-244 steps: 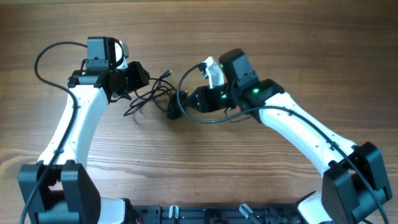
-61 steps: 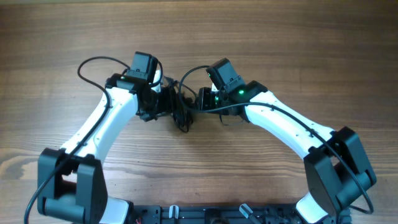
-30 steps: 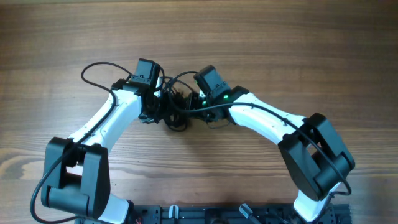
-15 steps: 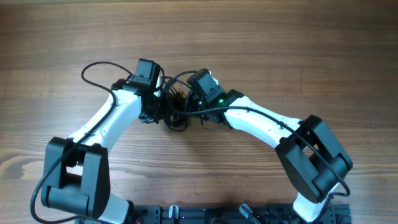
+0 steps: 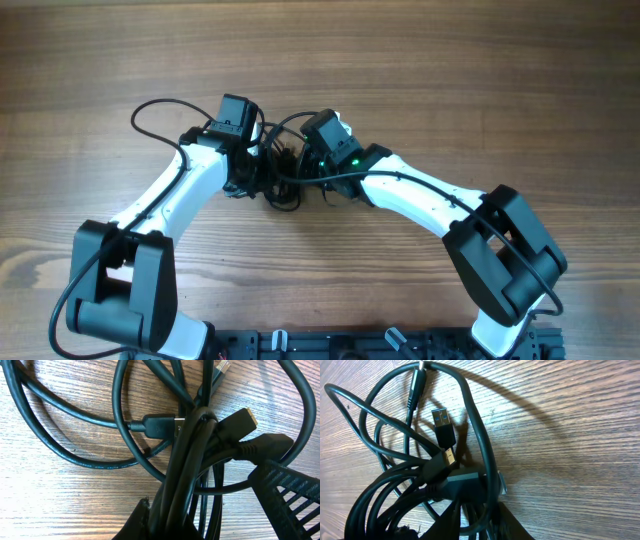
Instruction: Untangle cables
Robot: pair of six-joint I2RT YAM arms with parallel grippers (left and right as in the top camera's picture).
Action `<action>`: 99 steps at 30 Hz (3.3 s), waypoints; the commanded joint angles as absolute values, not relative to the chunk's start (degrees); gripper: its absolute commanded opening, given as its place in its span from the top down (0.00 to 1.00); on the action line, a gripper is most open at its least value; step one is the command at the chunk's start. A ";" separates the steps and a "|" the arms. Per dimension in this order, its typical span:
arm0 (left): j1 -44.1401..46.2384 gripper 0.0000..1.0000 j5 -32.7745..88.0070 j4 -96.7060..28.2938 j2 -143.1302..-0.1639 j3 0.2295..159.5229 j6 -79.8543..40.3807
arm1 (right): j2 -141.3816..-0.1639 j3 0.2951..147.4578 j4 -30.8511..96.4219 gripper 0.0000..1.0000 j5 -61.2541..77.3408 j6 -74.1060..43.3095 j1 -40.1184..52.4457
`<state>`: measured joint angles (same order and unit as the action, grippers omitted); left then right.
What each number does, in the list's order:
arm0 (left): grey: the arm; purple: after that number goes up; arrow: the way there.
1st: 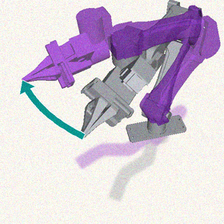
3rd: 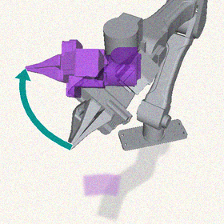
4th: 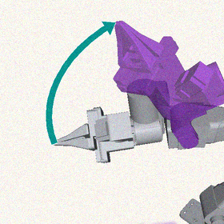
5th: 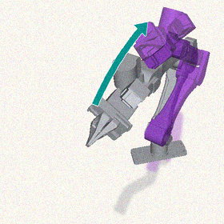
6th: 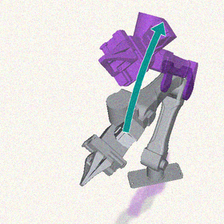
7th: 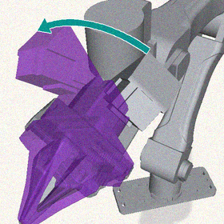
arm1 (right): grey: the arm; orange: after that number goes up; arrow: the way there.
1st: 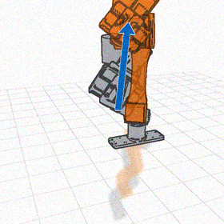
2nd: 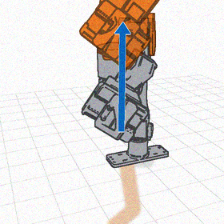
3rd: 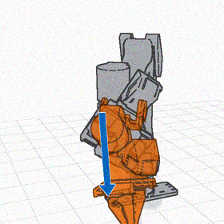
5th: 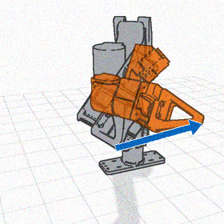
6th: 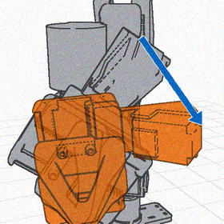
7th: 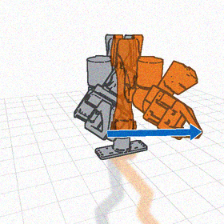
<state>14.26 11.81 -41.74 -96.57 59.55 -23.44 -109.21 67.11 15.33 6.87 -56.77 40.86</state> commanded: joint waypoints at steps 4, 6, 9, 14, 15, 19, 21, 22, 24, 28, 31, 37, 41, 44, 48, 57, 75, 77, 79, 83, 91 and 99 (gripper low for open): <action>14.26 0.96 11.25 -41.52 -97.32 59.13 -22.74 | -110.93 66.98 15.11 0.76 4.99 -57.10 42.00; 14.26 0.96 11.25 -41.50 -97.32 59.13 -22.74 | -112.07 66.98 14.63 0.76 4.89 -57.14 42.37; 14.26 0.96 11.25 -41.54 -97.32 59.13 -22.76 | -113.95 66.98 13.78 0.77 5.13 -57.17 42.74; 14.26 0.96 11.25 -41.54 -97.32 59.13 -22.74 | -114.39 67.02 13.74 0.96 5.54 -56.14 42.59; 14.26 0.96 11.22 -41.54 -97.32 59.13 -22.74 | -113.99 67.11 13.65 0.96 6.50 -54.39 42.33; 14.26 0.96 10.96 -41.08 -97.32 59.13 -22.74 | -110.15 67.33 14.11 0.96 10.52 -47.29 40.58; 14.26 0.96 10.72 -40.66 -97.32 59.13 -22.74 | -107.24 67.33 15.51 0.96 12.47 -44.97 39.40; 14.26 0.96 10.72 -40.53 -97.32 59.13 -22.74 | -105.38 67.33 16.62 0.96 13.02 -44.34 38.65; 14.26 0.96 10.57 -40.36 -97.32 59.13 -22.74 | -101.91 67.33 18.65 0.96 12.99 -42.72 37.41; 14.26 0.96 8.67 -40.38 -97.32 59.13 -22.74 | -93.45 67.33 22.17 0.96 13.63 -36.38 34.79; 14.26 0.96 6.81 -40.47 -97.32 59.13 -22.74 | -87.64 67.33 23.90 0.96 13.52 -32.47 32.71; 14.26 0.96 5.85 -40.45 -97.32 59.13 -22.74 | -81.49 67.33 28.14 0.96 5.54 -29.93 27.38; 14.26 0.96 3.03 -40.47 -97.32 59.13 -22.74 | -81.54 67.24 32.18 0.96 -3.36 -29.95 24.16; 14.26 0.96 1.98 -40.47 -97.32 59.13 -22.74 | -81.54 67.24 35.18 0.96 -9.80 -29.95 22.26; 14.26 0.96 1.78 -39.99 -97.32 59.13 -22.72 | -81.54 67.22 39.38 0.96 -15.90 -29.98 19.03; 14.26 0.96 1.80 -38.04 -97.32 59.13 -22.74 | -82.39 67.16 44.91 0.96 -27.27 -32.23 15.38; 14.24 0.96 0.71 -27.44 -97.30 59.16 -24.16 | -83.18 67.02 48.97 0.66 -20.80 -34.41 1.89; 14.24 0.96 2.07 -26.15 -97.27 59.16 -24.51 | -83.35 67.02 48.66 0.51 -17.41 -32.95 1.89; 14.24 0.96 4.08 -25.69 -96.95 59.59 -24.47 | -83.59 67.02 48.25 0.35 -13.50 -31.38 1.91; 14.24 0.96 4.45 -25.56 -95.13 60.45 -24.23 | -84.29 67.02 46.78 0.26 -0.32 -31.14 1.91; 14.26 0.96 4.43 -25.10 -94.61 60.42 -23.83 | -86.39 67.02 43.53 0.14 30.06 -17.78 2.09; 14.26 0.96 4.43 -25.45 -94.61 60.38 -21.39 | -90.87 67.02 42.41 0.14 30.96 -19.88 4.14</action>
<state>14.50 4.14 -25.63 -96.09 59.44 -22.72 -87.94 67.13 43.00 27.27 -20.01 2.68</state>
